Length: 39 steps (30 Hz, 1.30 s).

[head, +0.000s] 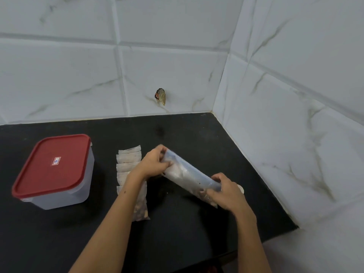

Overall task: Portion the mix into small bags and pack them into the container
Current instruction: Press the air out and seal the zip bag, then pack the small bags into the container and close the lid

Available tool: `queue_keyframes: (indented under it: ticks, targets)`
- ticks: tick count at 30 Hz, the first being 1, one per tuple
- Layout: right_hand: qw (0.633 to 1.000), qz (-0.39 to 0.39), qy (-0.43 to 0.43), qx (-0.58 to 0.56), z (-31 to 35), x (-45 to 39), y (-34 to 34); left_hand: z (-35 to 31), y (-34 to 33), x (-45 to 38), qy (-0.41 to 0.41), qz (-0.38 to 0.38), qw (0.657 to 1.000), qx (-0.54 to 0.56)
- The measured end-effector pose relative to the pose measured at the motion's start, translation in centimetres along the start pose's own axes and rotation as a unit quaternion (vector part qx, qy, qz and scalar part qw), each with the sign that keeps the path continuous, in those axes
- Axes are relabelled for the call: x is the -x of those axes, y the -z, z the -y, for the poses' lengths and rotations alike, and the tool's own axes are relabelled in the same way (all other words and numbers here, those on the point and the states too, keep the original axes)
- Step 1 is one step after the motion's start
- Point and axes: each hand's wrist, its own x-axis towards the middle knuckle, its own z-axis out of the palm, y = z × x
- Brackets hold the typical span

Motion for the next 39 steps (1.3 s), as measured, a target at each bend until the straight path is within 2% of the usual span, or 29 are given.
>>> queue_keyframes:
  ticks: [2,4,8,11,14,17,19,21,23,26,31,36,39]
  targets:
    - [0.993,0.035,-0.026,-0.114,-0.8,0.7,-0.1,-0.6,-0.5,-0.7,0.005,-0.009,0.999,0.049]
    - [0.975,0.052,-0.064,-0.207,-1.4,1.6,-0.6,-1.6,-1.7,-1.5,0.005,-0.013,0.999,0.034]
    - [0.959,0.044,-0.095,-0.262,-2.9,3.0,-1.1,-3.9,-5.5,-3.1,-0.013,0.025,1.0,-0.002]
    - [0.973,0.01,-0.109,-0.203,-3.7,4.0,-1.1,-4.5,-8.4,-4.0,-0.003,0.052,0.998,-0.021]
    - [0.99,-0.061,-0.09,-0.088,-3.6,4.6,-1.7,-4.5,-10.2,-4.4,0.001,0.045,0.996,-0.074]
    - [0.984,-0.135,-0.081,0.08,-2.6,5.1,-2.1,-4.3,-11.3,-4.1,-0.058,-0.021,0.984,-0.165]
    - [0.972,-0.192,-0.06,0.124,-2.0,5.2,-2.5,-4.2,-11.8,-3.3,-0.105,-0.081,0.971,-0.198]
    - [0.967,-0.217,-0.008,0.135,-1.5,5.0,-3.5,-4.1,-12.1,-2.6,-0.127,-0.088,0.967,-0.203]
    - [0.964,-0.216,0.025,0.15,-1.1,5.0,-4.9,-4.0,-12.6,-2.2,-0.127,-0.034,0.969,-0.211]
    - [0.972,-0.178,0.001,0.154,-1.1,4.6,-6.9,-3.5,-13.3,-2.1,-0.102,0.031,0.964,-0.244]
    - [0.979,-0.142,-0.006,0.148,-2.0,4.4,-8.4,-2.6,-14.0,-1.8,-0.105,0.031,0.954,-0.28]
    - [0.981,-0.11,-0.025,0.158,-2.2,4.3,-8.4,-2.5,-13.8,-1.3,-0.114,0.039,0.962,-0.244]
    - [0.991,-0.067,0.013,0.116,-1.9,4.3,-7.0,-3.0,-13.2,-0.7,-0.111,0.036,0.972,-0.205]
